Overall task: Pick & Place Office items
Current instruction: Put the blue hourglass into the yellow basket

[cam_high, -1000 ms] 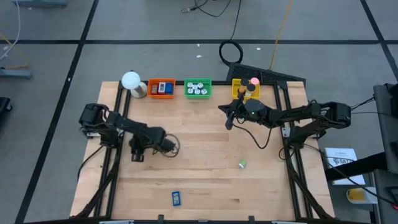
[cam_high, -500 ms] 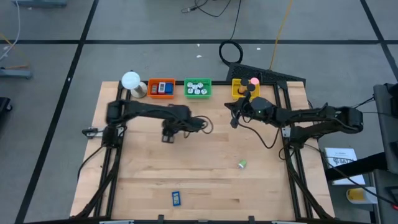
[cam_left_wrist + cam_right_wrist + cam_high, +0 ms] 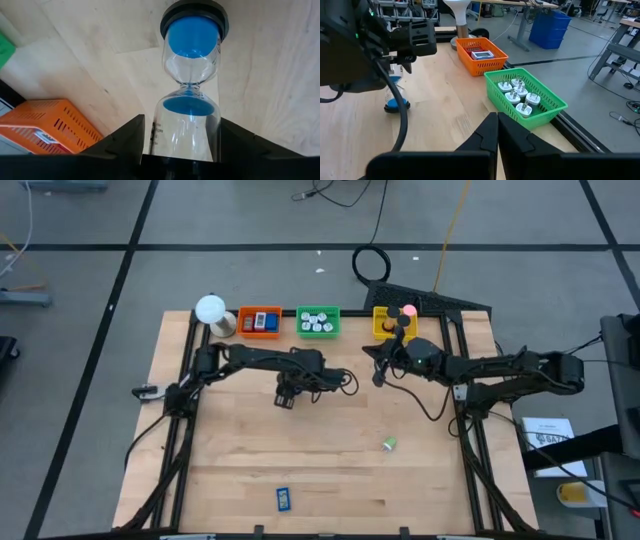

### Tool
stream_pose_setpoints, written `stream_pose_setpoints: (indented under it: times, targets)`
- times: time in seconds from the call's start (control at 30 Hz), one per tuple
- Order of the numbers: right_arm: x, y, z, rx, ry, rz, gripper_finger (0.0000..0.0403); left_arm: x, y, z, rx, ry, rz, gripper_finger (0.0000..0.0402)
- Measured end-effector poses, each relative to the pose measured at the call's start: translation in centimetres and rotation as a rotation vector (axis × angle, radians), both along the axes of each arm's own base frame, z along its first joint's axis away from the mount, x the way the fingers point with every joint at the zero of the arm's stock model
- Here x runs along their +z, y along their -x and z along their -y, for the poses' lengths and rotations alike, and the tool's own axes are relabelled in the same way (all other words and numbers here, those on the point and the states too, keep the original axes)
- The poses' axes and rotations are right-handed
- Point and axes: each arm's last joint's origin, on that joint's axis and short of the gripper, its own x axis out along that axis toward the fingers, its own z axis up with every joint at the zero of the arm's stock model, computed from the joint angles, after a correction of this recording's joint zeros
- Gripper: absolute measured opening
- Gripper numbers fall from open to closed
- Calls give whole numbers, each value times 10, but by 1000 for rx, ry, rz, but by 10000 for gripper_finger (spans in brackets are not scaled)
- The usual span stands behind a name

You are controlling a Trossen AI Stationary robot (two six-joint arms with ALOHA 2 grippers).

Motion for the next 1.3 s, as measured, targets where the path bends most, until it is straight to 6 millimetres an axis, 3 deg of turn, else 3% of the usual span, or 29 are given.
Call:
stream_pose_setpoints:
  times: [0.17,0.5,0.73,0.87,1.0,1.13,1.3]
  targets:
    - [1,0,0,0,3,14,0,0,0,0,2,1,2,235]
    - [1,0,0,4,2,15,0,0,0,3,16,-13,10,234]
    - [1,0,0,5,1,11,0,33,9,2,118,11,140,250]
    - [0,0,0,5,-3,-4,0,52,30,3,210,22,245,221]
    - [-2,1,0,5,-11,-23,0,60,69,7,315,2,323,179]
    - [-3,0,-1,7,-13,-29,0,49,101,21,401,56,599,143]
    - [-3,0,-1,7,-14,-28,0,14,125,38,466,149,1014,117]
